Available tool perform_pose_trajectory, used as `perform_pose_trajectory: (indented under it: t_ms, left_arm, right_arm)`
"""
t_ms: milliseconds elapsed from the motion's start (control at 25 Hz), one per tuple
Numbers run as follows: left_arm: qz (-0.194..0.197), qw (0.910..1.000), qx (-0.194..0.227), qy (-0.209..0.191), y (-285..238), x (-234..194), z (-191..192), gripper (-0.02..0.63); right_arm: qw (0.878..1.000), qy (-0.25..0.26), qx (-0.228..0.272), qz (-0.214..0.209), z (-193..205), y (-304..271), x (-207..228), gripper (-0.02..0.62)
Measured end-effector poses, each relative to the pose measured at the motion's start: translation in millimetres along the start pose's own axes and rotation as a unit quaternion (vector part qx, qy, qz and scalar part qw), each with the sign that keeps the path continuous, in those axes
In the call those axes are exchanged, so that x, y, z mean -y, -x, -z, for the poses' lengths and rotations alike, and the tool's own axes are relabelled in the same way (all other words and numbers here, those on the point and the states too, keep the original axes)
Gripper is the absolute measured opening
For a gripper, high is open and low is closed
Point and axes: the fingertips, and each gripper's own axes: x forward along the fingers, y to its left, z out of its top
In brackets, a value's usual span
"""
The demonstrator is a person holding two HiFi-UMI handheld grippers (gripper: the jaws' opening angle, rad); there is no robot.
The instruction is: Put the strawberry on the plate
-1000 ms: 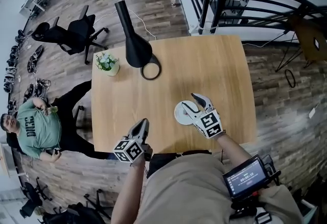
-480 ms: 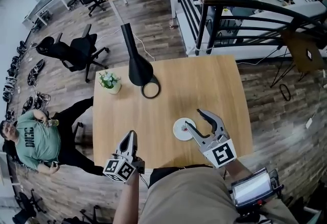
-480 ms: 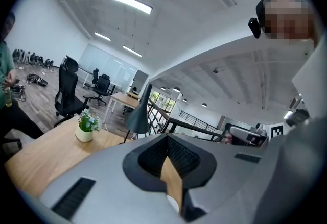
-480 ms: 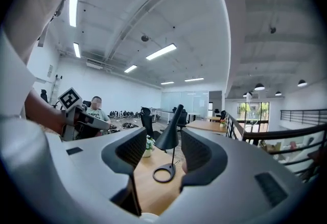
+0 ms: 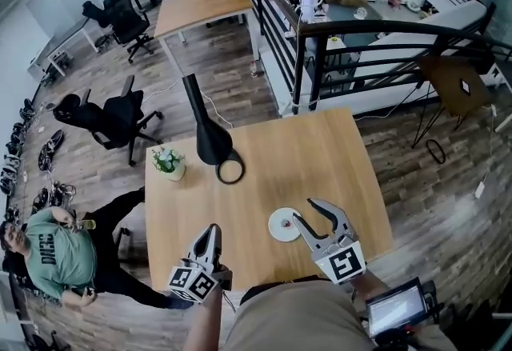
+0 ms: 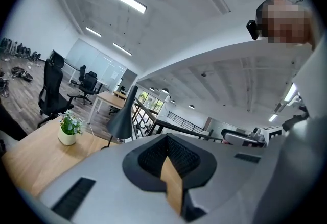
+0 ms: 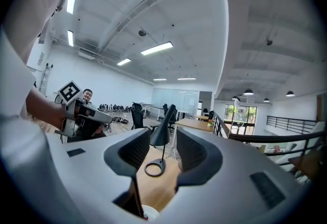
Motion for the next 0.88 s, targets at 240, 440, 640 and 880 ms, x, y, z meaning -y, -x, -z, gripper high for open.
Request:
perform_pose_trajectory:
  t_ms: [240, 440, 640, 880]
  left_arm:
    - [0.028, 0.9995, -0.011, -0.001, 2, 5, -3, 0.003]
    - [0.037, 0.9992, -0.013, 0.008, 6, 2, -1, 0.003]
    - [0.034, 0.999, -0.022, 0.017, 11, 2, 0, 0.003]
    - [0.04, 0.999, -0.012, 0.017, 12, 2, -3, 0.003]
  right_arm:
    - [1.0, 0.002, 0.001, 0.011, -9, 4, -15, 0.168]
    - [1.0, 0.003, -0.001, 0.013, -12, 0, -20, 0.135]
    - [1.0, -0.002, 0.006, 0.013, -18, -2, -25, 0.132]
    - [1.0, 0.0, 0.0, 0.009, -14, -7, -27, 0.132]
